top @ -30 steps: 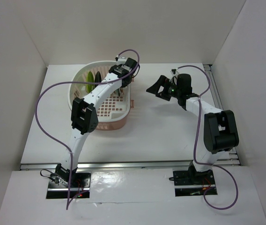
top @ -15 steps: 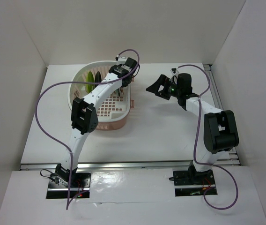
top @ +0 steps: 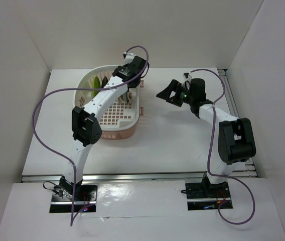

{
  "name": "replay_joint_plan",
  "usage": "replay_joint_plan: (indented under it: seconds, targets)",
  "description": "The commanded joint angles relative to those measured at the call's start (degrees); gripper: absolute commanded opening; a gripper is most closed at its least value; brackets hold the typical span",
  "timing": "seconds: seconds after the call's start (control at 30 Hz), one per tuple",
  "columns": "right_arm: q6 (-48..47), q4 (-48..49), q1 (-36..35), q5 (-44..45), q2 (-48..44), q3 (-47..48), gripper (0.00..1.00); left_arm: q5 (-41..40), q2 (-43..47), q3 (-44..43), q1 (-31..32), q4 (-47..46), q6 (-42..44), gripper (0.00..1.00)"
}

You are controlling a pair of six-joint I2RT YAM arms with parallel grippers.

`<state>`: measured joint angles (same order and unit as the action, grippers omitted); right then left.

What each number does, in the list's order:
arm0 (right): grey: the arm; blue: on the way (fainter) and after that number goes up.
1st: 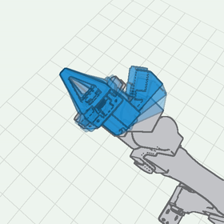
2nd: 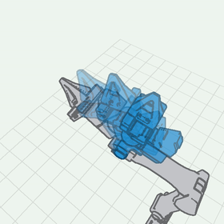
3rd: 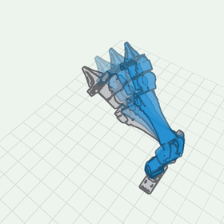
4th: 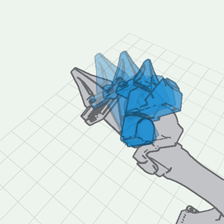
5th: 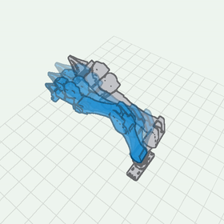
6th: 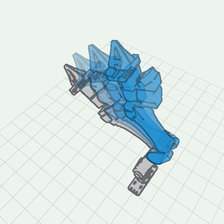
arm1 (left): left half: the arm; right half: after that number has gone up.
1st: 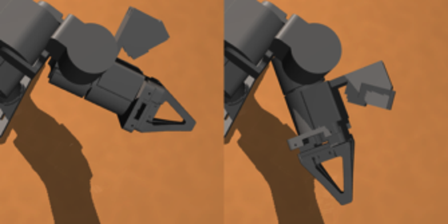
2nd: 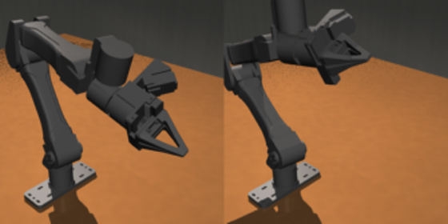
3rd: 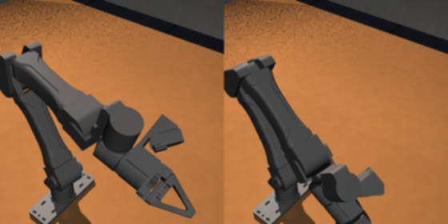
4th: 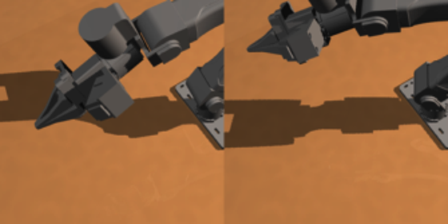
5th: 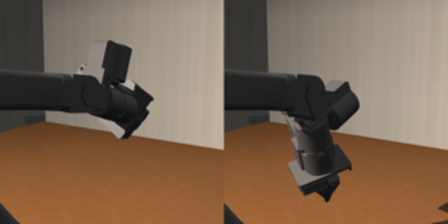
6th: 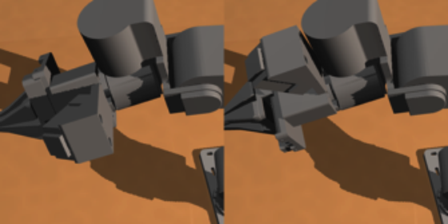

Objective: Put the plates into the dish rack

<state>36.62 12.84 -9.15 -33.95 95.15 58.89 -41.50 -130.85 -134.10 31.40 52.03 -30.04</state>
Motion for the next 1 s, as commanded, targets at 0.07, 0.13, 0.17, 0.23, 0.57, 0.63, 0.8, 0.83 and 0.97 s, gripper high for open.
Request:
replay_joint_plan:
  seconds: [0.07, 0.13, 0.17, 0.23, 0.57, 0.63, 0.8, 0.83, 0.97]
  targets:
    - [-0.32, 1.58, -0.35, -0.86, 0.73, 1.57, 1.00, -2.80, 8.85, -0.99, 0.33, -2.55, 2.70, 0.54]
    - [-0.84, 0.78, -0.35, -0.85, 0.73, 2.19, 1.00, -2.27, 10.52, -0.37, 0.33, -3.95, 2.71, 0.55]
    - [-1.63, -0.09, -0.35, -0.33, 0.73, 2.71, 1.00, -0.45, 12.26, -0.37, 0.33, -3.95, 3.40, 0.55]
    - [-3.21, -3.16, -0.35, 1.51, 0.73, 4.28, 1.00, 0.10, 14.38, -0.37, 0.33, -5.53, 4.64, 0.61]
    - [-19.03, -27.33, -0.35, 30.67, 0.56, 23.01, 1.00, 10.99, 33.71, 12.70, -15.72, -12.30, 8.33, 1.00]
    - [-19.66, -30.76, -0.35, 33.85, 0.03, 26.96, 1.00, 9.24, 37.39, 19.91, -17.68, -14.84, 8.33, 1.00]
    - [-19.66, -34.46, -0.35, 47.45, -4.70, 29.70, 1.00, 14.21, 42.16, 33.45, -28.63, -15.56, -1.39, 1.00]
    - [-19.66, -35.07, -0.35, 49.23, -5.50, 29.70, 1.00, 16.16, 43.03, 37.56, -30.76, -15.56, -2.64, 1.00]
    - [-19.66, -35.60, -0.35, 57.58, -9.98, 29.53, 1.00, 15.49, 48.66, 48.30, -34.56, -19.93, -2.75, 1.00]
